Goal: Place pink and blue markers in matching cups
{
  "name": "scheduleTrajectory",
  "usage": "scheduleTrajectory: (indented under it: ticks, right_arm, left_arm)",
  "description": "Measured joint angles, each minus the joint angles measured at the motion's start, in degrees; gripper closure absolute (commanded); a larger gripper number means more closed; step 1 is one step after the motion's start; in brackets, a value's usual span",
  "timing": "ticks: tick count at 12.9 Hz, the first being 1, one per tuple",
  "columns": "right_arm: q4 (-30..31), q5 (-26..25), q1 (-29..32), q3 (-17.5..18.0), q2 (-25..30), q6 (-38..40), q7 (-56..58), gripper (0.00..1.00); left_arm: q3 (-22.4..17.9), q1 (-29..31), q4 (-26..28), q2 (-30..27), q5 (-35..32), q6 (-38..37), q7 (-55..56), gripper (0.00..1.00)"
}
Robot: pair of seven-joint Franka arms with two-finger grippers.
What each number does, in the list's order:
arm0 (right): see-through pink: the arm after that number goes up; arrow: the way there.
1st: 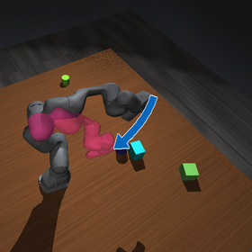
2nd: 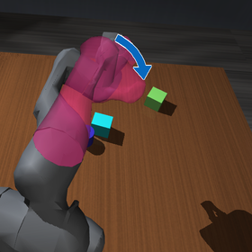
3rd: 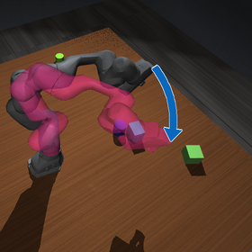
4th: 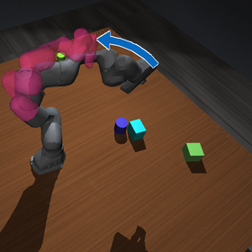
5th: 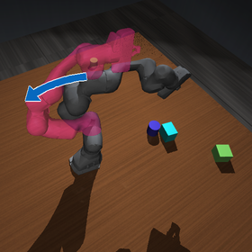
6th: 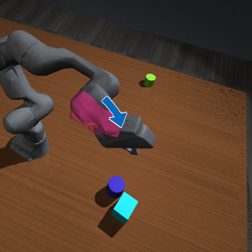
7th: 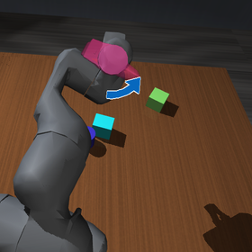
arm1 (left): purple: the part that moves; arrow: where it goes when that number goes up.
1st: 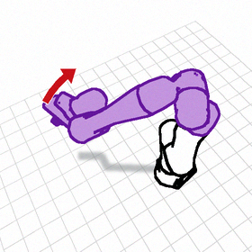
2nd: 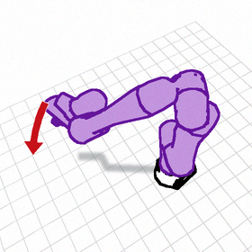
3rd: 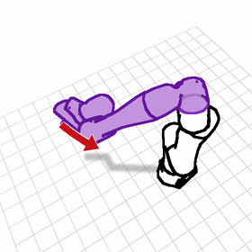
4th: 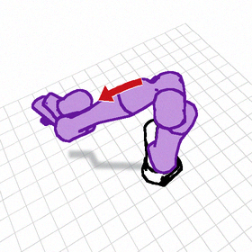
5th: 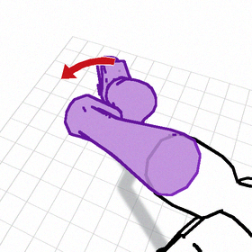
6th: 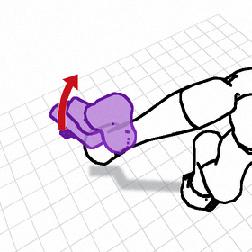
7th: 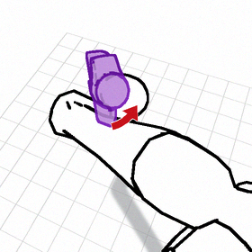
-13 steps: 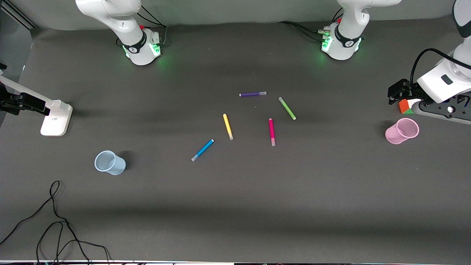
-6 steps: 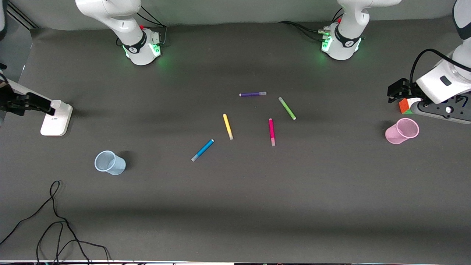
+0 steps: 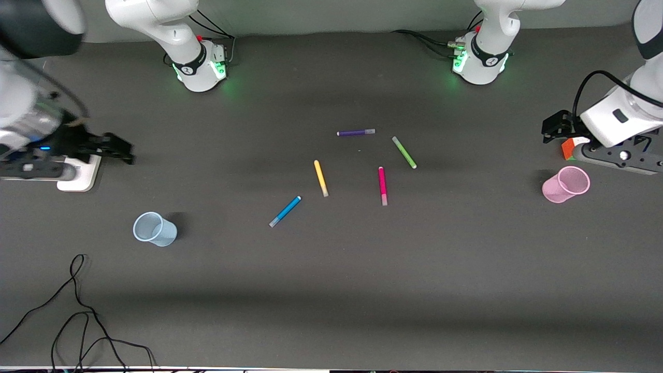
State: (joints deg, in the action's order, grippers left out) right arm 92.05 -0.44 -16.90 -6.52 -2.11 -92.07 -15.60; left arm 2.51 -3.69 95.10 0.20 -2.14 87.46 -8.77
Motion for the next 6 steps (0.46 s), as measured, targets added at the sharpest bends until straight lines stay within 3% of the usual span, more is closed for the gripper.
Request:
scheduleTrajectory:
  ticks: [6]
  right_arm:
    - [0.14,2.02,-11.68,0.29,-4.91,-6.79,-31.15,0.0]
  left_arm:
    - [1.12,-13.88,2.0,4.76,0.45,6.73,19.93,0.02]
